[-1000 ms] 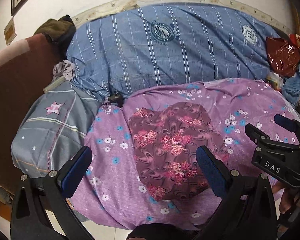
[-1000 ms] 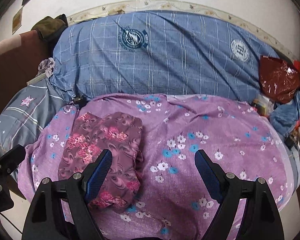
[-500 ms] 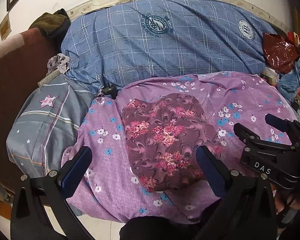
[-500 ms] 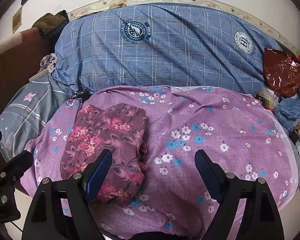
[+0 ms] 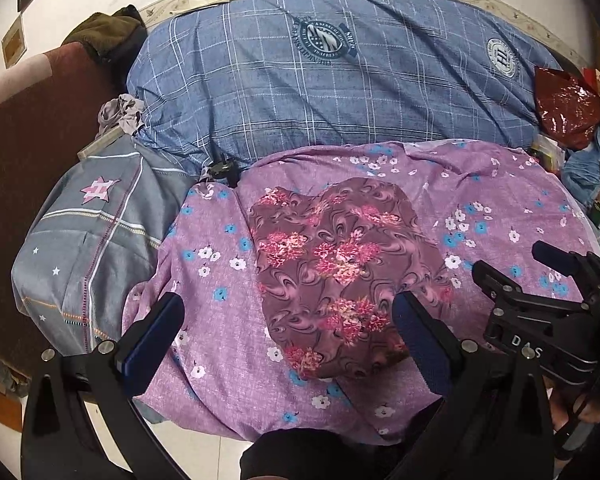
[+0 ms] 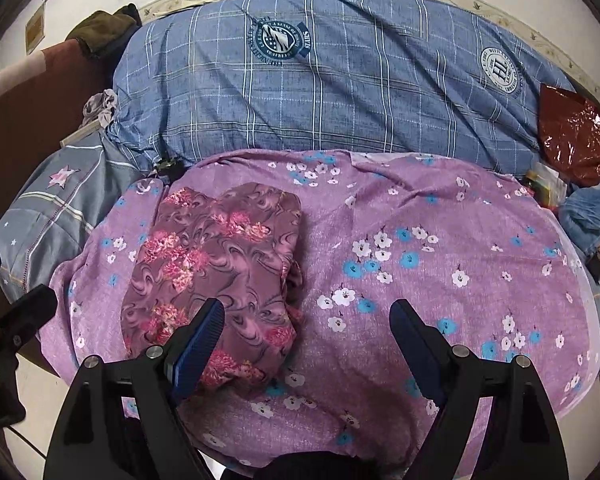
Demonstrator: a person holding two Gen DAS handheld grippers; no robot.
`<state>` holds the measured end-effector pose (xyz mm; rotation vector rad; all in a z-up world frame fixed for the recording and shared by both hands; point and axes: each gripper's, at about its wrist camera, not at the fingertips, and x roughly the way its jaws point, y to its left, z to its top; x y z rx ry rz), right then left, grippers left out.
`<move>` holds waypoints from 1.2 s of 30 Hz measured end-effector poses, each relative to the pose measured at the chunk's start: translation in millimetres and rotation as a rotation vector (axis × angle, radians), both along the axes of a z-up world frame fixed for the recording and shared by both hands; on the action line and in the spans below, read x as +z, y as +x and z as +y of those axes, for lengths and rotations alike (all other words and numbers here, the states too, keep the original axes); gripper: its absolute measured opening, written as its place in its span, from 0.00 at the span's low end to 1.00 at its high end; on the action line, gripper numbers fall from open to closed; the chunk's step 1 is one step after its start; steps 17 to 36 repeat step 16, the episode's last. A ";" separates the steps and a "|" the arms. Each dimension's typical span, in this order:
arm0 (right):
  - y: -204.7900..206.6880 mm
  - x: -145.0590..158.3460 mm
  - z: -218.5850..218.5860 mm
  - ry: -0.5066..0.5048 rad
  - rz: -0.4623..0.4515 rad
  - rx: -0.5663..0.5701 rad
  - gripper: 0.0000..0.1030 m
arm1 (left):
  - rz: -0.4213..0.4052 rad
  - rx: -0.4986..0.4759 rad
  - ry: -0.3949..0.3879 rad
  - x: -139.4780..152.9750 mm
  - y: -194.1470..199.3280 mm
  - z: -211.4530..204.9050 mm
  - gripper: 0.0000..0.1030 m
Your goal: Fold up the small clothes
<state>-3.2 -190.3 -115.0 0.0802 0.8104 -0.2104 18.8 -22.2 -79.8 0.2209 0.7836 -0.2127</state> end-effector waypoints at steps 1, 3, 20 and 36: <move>0.3 -1.0 0.2 -0.001 0.003 0.001 0.84 | 0.001 0.002 0.000 -0.8 0.8 0.5 1.00; 1.7 -3.6 0.7 -0.005 0.010 0.004 0.84 | 0.006 0.009 -0.001 -2.8 4.7 1.5 1.00; 27.6 -4.7 -23.3 -0.034 -0.005 -0.050 0.84 | 0.051 0.043 -0.153 -19.1 59.3 14.6 1.00; 27.6 -4.7 -23.3 -0.034 -0.005 -0.050 0.84 | 0.051 0.043 -0.153 -19.1 59.3 14.6 1.00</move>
